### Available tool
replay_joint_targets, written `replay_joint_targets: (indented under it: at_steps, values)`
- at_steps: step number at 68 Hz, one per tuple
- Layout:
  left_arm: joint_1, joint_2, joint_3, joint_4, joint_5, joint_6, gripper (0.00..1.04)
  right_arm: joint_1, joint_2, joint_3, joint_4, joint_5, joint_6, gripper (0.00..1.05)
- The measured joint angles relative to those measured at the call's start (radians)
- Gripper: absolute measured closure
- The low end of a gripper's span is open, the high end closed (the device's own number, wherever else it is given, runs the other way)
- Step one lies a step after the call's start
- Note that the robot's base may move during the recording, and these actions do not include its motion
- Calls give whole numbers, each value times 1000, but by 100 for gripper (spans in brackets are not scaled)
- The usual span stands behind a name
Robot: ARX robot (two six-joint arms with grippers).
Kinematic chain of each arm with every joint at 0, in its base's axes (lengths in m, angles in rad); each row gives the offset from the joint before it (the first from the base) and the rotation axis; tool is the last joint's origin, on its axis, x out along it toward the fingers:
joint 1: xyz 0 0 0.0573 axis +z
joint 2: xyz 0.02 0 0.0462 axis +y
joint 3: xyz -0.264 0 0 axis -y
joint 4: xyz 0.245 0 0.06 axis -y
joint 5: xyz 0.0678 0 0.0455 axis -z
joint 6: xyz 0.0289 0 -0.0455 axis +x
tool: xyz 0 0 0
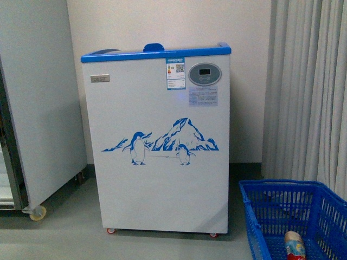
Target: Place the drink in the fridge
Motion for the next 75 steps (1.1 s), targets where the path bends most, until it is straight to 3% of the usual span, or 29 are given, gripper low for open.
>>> replay_joint_targets:
  at_steps: [75]
  values:
    - [0, 0, 0, 0, 0, 0, 8, 0, 0, 0, 0, 0, 0, 8]
